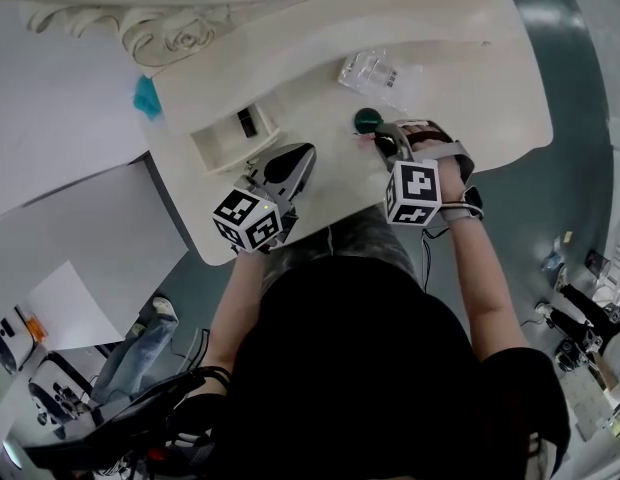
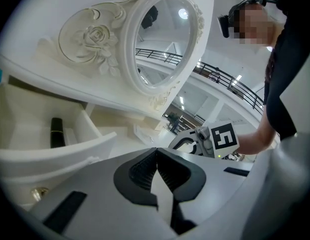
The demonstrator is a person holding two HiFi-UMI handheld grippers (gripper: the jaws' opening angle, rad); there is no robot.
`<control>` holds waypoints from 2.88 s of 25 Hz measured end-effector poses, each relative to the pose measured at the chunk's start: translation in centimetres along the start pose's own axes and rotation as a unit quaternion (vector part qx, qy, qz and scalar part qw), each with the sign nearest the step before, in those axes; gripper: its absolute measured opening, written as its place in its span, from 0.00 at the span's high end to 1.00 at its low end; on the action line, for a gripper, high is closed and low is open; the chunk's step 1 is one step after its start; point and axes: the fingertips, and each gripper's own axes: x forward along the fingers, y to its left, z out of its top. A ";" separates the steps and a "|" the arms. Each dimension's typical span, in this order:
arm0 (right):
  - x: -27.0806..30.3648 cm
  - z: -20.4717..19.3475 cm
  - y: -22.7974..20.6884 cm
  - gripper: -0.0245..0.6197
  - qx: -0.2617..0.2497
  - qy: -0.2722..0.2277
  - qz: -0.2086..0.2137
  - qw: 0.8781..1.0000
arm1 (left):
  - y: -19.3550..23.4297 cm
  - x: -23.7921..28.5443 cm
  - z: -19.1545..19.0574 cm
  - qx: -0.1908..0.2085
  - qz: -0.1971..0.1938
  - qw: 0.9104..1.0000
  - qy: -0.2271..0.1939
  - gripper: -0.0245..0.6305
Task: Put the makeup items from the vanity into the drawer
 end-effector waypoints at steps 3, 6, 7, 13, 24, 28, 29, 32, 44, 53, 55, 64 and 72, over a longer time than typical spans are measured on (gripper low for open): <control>-0.8 0.4 -0.7 0.85 -0.003 -0.004 -0.016 1.000 | 0.2 -0.2 0.2 -0.004 0.002 1.000 -0.006 0.94; -1.3 1.1 -1.2 0.88 0.001 -0.013 -0.020 1.000 | 0.3 -0.4 0.5 -0.006 0.003 1.000 -0.012 0.94; -1.3 1.3 -1.2 0.88 0.003 -0.016 -0.017 1.000 | 0.4 -0.5 0.6 -0.005 0.004 1.000 -0.014 0.94; -0.9 1.6 -0.5 0.88 0.007 -0.011 0.002 1.000 | 0.5 -1.2 0.8 -0.003 0.005 1.000 -0.018 0.94; 0.2 1.4 0.0 0.88 0.105 -0.045 0.049 0.992 | 0.7 -2.3 0.3 -0.008 0.008 1.000 -0.019 0.94; 0.8 1.6 0.5 0.88 0.098 -0.041 0.071 0.992 | 0.5 -2.4 0.3 -0.006 0.005 1.000 -0.019 0.94; 0.5 1.8 0.3 0.88 0.093 -0.039 0.066 0.993 | 0.5 -2.5 0.3 -0.006 0.005 1.000 -0.020 0.94; -0.9 2.0 -0.8 0.88 0.084 -0.038 0.043 0.995 | 0.6 -2.8 0.2 -0.008 0.007 1.000 -0.022 0.94; -5.2 7.2 -4.6 0.88 0.084 -0.111 -0.011 0.990 | 0.9 -5.3 0.5 -0.011 0.025 0.998 -0.050 0.94; -6.1 17.9 -5.5 0.88 -0.006 -0.196 -0.005 0.981 | 2.3 -10.2 0.0 -0.032 0.076 0.992 -0.092 0.94; -5.9 20.0 -5.5 0.88 -0.026 -0.207 -0.003 0.978 | 2.7 -11.4 -0.2 -0.037 0.089 0.990 -0.105 0.94; -3.8 27.4 -5.1 0.88 -0.031 -0.230 0.019 0.972 | 4.7 -17.2 -1.6 -0.067 0.151 0.974 -0.156 0.94; 0.1 30.1 -6.1 0.88 0.123 -0.195 0.077 0.970 | 6.2 -19.8 -2.0 -0.087 0.185 0.962 -0.183 0.94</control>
